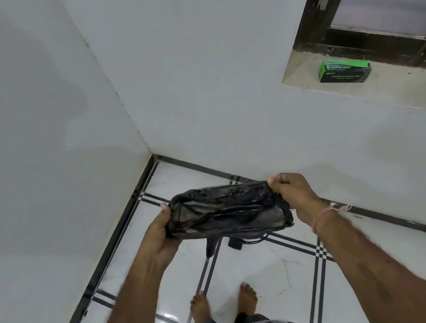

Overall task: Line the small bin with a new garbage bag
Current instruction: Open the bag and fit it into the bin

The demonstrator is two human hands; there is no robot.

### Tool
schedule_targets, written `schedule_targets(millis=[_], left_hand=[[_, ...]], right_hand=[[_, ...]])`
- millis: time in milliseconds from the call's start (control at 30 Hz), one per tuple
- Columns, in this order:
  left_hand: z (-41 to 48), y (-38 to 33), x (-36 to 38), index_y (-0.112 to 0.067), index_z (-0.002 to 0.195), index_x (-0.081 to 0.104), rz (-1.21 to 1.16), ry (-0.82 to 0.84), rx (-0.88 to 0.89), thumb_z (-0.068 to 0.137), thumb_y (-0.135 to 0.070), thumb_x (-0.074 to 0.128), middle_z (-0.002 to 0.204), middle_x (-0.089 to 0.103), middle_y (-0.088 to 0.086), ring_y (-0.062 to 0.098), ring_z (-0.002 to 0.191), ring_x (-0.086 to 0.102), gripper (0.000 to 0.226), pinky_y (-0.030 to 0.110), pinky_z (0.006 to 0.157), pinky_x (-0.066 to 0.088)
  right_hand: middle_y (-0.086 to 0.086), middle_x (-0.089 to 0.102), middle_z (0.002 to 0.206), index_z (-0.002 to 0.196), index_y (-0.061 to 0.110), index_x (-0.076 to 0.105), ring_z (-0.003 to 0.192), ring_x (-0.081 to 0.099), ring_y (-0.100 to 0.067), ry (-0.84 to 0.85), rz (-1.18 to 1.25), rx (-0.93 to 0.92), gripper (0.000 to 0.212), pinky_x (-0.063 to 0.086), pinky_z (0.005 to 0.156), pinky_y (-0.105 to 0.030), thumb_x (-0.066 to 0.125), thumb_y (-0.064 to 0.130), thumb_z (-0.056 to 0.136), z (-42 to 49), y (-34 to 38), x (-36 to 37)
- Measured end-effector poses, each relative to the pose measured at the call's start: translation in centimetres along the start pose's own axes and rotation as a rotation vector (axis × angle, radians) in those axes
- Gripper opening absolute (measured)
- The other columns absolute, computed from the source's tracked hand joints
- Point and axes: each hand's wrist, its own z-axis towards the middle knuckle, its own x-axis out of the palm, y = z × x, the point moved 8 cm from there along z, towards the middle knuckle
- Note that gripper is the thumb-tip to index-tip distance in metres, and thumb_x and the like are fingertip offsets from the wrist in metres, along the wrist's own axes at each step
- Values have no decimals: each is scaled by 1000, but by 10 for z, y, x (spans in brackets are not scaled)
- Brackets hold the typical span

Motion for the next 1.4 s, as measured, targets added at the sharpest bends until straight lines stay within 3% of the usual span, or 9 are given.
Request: schedule_targets(millis=[167, 400, 500, 667, 900, 1000, 1200, 1300, 1400], left_hand=[[5, -5, 19, -23, 89, 59, -13, 59, 112, 106, -28, 50, 109, 72, 7, 23, 99, 69, 20, 34, 70, 63], [7, -6, 18, -14, 122, 64, -58, 83, 100, 112, -20, 35, 105, 81, 1, 14, 92, 78, 31, 30, 76, 65], [9, -5, 13, -14, 123, 65, -51, 88, 93, 111, -18, 39, 110, 79, 3, 16, 94, 78, 29, 31, 76, 65], [13, -3, -5, -17, 98, 69, -101, 8, 49, 108, -22, 45, 91, 78, 1, 13, 78, 78, 26, 30, 66, 65], [11, 1, -10, -22, 82, 81, -28, 30, 27, 107, -24, 49, 91, 80, 1, 15, 79, 78, 42, 32, 72, 65], [9, -2, -15, -20, 99, 80, -6, 4, 29, 109, -23, 46, 101, 80, 0, 15, 87, 78, 36, 31, 73, 65], [17, -10, 2, -15, 137, 65, 204, -19, 41, 104, -34, 55, 138, 68, 8, 27, 124, 64, 40, 38, 86, 57], [14, -44, 61, -22, 116, 77, 284, -65, 149, 101, -42, 59, 113, 80, 0, 26, 120, 69, 31, 34, 84, 56], [-1, -101, 128, -24, 127, 73, 287, -33, 412, 107, -53, 44, 118, 79, -5, 14, 113, 73, 46, 29, 92, 59]], right_hand=[[-3, 70, 76, 87, 15, 61, 58, 65, -14, 154, 317, 195, 21, 52, 54, -25, 58, 21, 107, -8, 0, 13], [-6, 79, 86, 109, 12, 68, 66, 75, -15, 323, 814, 217, 30, 64, 59, -30, 44, -6, 105, -12, 4, 18], [-7, 78, 107, 125, 9, 70, 89, 75, -18, 375, 859, 234, 29, 66, 79, -41, 52, 1, 104, -9, 1, 17], [-14, 65, 136, 138, 4, 65, 94, 69, -12, 249, 740, 305, 42, 59, 56, -21, 63, 23, 101, 9, -23, -5], [-22, 68, 123, 93, -10, 78, 105, 70, -29, 146, 1140, 285, 40, 66, 74, -28, 60, 24, 101, 24, -18, -19], [-17, 76, 116, 95, 4, 84, 106, 75, -30, 205, 993, 210, 45, 61, 94, -44, 56, 38, 102, 23, -14, -19], [-13, 70, 127, 118, 0, 76, 98, 60, -19, 150, 304, 257, 45, 48, 78, -30, 61, 39, 103, 21, -12, -13], [-15, 74, 120, 119, 3, 74, 102, 67, -23, 64, 305, 65, 59, 53, 86, -34, 52, 56, 103, 17, 58, 4], [-14, 74, 116, 110, 10, 75, 112, 69, -21, -265, 250, -652, 49, 55, 102, -41, 52, 52, 104, -25, 159, -13]])
